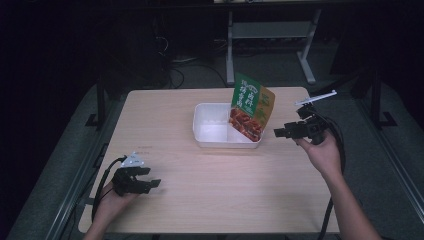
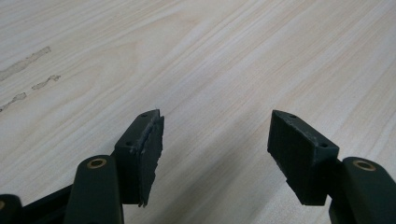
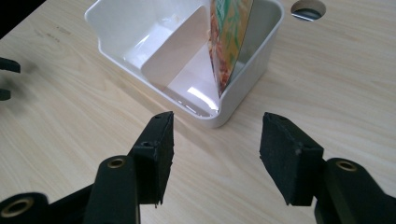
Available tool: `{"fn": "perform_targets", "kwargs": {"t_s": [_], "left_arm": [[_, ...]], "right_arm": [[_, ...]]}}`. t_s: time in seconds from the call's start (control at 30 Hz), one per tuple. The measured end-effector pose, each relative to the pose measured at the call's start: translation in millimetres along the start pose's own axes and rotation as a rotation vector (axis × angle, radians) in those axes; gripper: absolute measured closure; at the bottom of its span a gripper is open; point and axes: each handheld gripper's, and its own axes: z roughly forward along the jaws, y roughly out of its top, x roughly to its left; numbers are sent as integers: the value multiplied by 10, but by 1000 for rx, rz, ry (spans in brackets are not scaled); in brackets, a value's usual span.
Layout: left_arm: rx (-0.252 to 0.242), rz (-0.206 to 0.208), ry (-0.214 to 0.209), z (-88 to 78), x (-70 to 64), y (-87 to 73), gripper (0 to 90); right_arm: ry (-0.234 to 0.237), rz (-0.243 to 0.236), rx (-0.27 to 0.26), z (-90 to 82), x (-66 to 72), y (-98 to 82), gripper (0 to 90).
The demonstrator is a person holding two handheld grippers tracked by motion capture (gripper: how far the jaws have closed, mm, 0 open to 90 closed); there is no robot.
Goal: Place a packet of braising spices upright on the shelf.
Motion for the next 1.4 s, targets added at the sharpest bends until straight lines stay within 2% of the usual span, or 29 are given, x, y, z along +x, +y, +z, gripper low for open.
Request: {"fn": "perform_targets", "kwargs": {"t_s": [0.4, 1.03, 1.4], "left_arm": [[1, -2, -4, 7, -4, 0, 349], [4, 7, -1, 11, -23, 7, 342], [5, 8, -4, 14, -34, 9, 341]], "right_arm": [[26, -5, 3, 9, 37, -253, 424], [56, 33, 20, 69, 7, -729, 394], [66, 24, 32, 97, 91, -982, 387]]}}
